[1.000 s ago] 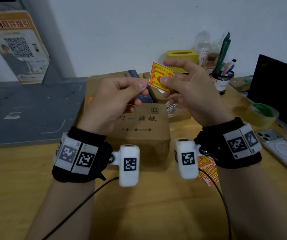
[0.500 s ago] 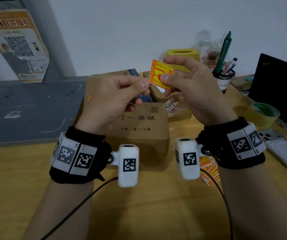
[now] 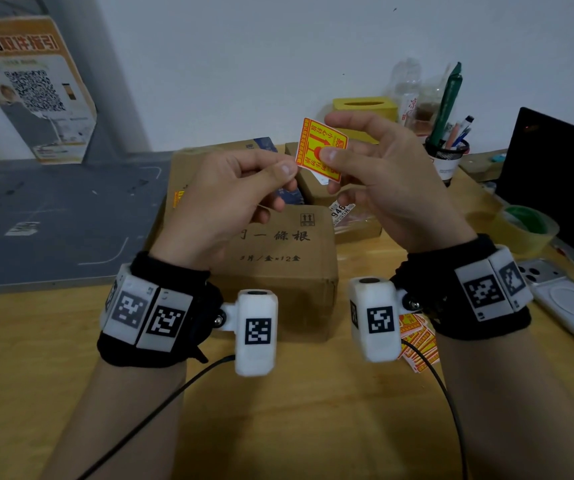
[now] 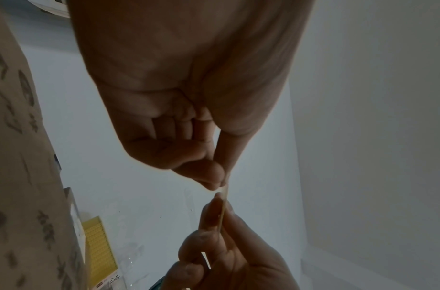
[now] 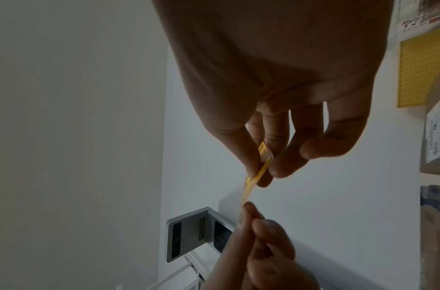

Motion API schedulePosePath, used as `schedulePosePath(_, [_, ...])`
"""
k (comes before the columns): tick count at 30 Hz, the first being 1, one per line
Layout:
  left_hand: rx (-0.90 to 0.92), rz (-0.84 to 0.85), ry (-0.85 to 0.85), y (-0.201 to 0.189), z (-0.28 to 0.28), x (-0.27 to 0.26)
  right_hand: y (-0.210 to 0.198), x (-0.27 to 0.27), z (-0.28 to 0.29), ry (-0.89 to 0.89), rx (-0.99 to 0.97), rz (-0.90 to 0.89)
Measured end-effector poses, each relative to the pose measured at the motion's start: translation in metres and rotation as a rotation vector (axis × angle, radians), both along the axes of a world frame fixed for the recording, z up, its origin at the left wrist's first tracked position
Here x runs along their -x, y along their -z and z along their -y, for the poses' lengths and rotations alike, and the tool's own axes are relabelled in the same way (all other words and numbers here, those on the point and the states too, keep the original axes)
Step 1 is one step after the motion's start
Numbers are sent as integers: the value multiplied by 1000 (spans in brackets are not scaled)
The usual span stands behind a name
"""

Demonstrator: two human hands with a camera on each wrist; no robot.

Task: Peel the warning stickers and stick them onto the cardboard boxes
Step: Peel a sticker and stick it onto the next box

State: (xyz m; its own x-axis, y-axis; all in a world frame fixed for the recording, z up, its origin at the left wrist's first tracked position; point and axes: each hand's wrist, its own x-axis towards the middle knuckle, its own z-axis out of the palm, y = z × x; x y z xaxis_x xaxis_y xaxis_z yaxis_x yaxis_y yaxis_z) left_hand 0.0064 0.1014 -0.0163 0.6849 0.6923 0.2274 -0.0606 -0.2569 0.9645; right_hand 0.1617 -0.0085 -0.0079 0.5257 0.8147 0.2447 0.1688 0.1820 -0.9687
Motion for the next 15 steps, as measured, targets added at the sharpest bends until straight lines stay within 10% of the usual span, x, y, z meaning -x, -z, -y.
schedulePosePath(15, [10, 40, 34, -1, 1, 0, 5, 2, -5, -108, -14, -113])
